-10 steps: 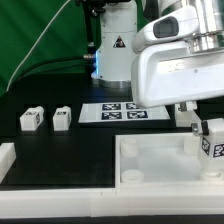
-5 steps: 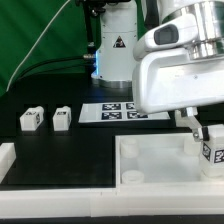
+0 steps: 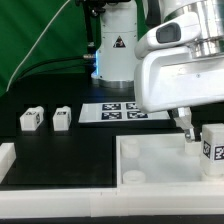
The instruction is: Assemble one leg
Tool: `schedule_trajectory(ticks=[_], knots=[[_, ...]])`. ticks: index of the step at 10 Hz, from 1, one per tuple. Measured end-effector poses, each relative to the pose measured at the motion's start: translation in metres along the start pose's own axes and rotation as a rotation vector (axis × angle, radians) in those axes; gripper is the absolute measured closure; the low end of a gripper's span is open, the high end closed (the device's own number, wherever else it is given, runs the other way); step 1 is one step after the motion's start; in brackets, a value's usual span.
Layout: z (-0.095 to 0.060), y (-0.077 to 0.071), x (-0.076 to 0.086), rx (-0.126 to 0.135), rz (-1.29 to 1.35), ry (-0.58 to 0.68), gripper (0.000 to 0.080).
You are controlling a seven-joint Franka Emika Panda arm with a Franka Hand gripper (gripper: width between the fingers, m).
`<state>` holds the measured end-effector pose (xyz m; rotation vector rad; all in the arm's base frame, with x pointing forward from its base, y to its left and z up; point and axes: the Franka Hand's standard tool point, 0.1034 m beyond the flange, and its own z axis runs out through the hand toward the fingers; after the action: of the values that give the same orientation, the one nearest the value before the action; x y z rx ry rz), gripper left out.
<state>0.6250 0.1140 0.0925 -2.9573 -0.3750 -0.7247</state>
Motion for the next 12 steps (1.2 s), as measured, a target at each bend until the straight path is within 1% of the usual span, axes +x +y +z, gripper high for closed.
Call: schedule_trajectory(ticks=[1,2,6,8,10,11,12], knots=[[-0.0014,0.0004,0.0014,-0.001,-0.001,0.002,0.0161],[-0.0014,0.001,0.0013,-0.001,-0.001,0.002,0.0153],[-0.0035,0.0024,0.0026,-0.003,-0.001,0.005,0.0151],[-0.0085,0.0054,0.0063,-0.006,-0.001,0.01,0.0151],[-0.0087,0.0029,0.0048,0.008,-0.002,-0.041,0.0151],[-0.0088,0.0036,0.0059,0.006,-0.002,-0.031,0.0151],[-0.0064,-0.0005,-0.0016,0.021,0.008,-0.096,0.0151]])
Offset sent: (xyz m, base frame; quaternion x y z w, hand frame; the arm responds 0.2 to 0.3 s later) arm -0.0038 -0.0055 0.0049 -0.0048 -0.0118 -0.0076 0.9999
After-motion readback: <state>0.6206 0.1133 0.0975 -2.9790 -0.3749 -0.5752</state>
